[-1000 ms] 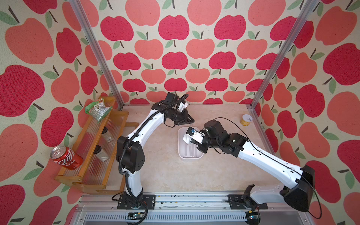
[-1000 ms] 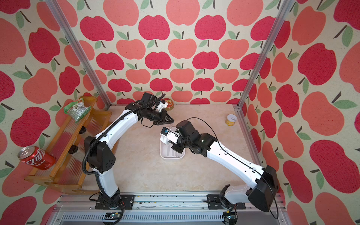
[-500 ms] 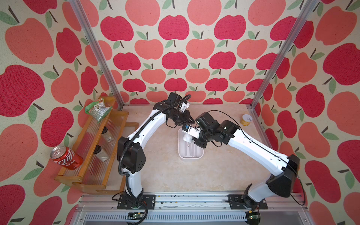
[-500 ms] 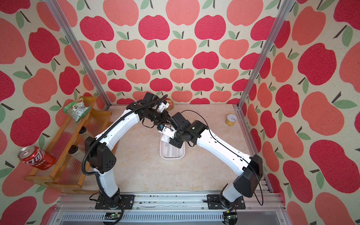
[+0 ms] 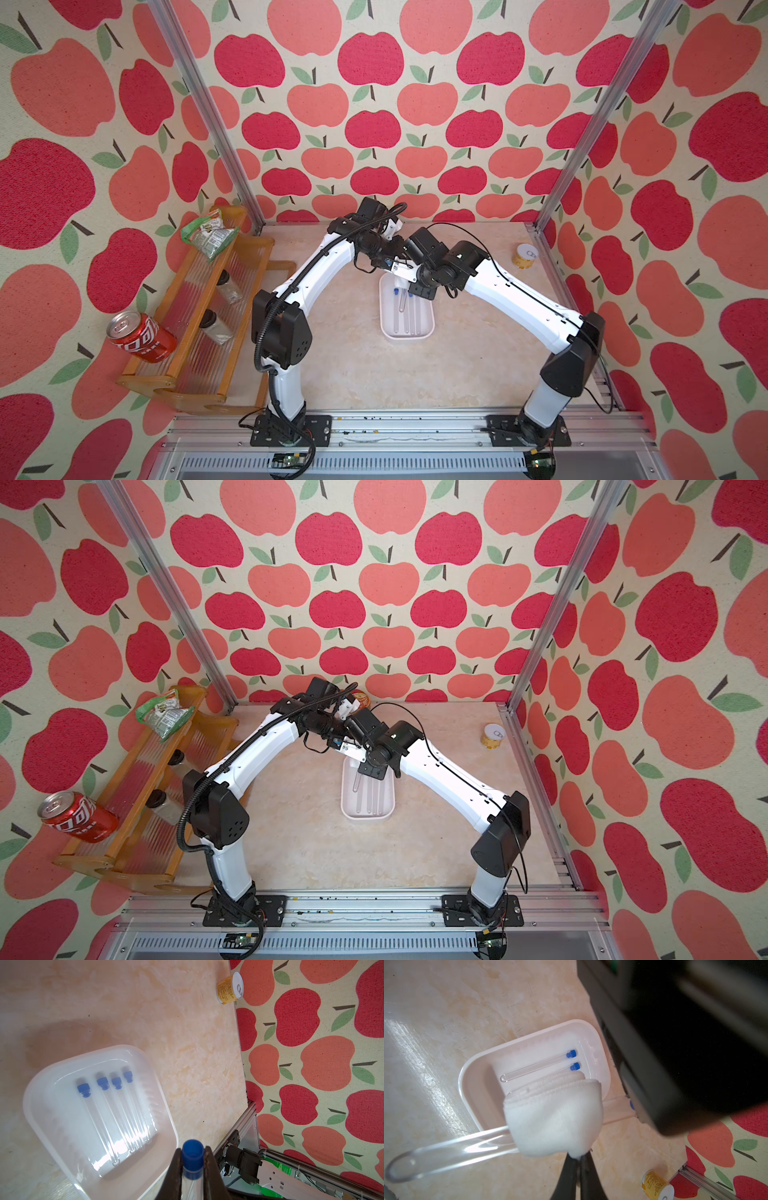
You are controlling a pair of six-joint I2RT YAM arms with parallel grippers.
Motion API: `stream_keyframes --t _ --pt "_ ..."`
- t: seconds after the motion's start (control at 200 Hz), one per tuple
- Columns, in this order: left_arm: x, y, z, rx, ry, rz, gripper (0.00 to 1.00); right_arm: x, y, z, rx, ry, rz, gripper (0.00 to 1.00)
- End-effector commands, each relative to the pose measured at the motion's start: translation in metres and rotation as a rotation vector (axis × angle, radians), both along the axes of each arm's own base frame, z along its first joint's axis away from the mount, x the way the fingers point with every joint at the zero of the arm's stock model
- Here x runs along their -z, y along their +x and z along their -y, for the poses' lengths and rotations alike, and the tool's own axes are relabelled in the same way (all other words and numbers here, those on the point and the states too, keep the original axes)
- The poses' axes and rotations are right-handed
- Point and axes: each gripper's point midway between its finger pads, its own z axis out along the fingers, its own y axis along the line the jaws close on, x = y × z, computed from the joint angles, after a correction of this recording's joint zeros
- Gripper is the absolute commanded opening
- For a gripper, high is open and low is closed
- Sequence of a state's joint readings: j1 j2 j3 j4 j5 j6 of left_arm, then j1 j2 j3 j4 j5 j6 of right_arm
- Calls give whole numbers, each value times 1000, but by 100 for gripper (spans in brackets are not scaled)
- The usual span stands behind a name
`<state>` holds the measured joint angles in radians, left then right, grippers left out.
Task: Wipe the exteriors of test tubes
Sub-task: Wipe the dirt from the test tube.
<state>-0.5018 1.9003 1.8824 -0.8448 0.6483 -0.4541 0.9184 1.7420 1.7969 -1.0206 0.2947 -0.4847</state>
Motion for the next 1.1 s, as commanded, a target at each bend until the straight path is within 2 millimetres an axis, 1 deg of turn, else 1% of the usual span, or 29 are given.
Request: stream_keyframes --t 0.0,0.1,0.195,0.355,0.505,0.575,0.615,0.665,0.795,0.86,0.941,1.096 --pt "6 -8 4 28 15 -32 14 -12 21 7 78 -14 84 0" --pt "7 -7 3 26 17 -29 14 -11 11 4 65 8 71 0" --pt "6 -3 2 17 8 -24 14 -8 -6 4 39 48 44 0" --pt "0 3 -1 -8 -32 -20 14 0 -41 8 -8 127 -20 0" --pt "-6 8 -3 -16 -70 -21 14 7 -82 8 -83 202 -118 0" --pt "-11 10 -4 -22 -101 -23 14 5 -91 10 -83 265 -141 0" --pt "-13 11 -4 -24 -118 -26 14 6 -91 13 -69 293 -137 0" --pt "-16 11 -4 -25 -138 -26 14 7 -85 19 -25 316 -113 0" --pt "-22 9 -4 -21 -158 -24 14 9 -54 43 149 310 -30 0" --pt "-23 8 -4 -18 -163 -26 14 10 -43 51 210 295 -22 0" --pt "-27 6 -1 -10 -174 -24 14 14 -37 52 235 273 -40 0" --pt "-32 0 5 13 -187 -13 14 21 -34 40 234 272 -97 0"
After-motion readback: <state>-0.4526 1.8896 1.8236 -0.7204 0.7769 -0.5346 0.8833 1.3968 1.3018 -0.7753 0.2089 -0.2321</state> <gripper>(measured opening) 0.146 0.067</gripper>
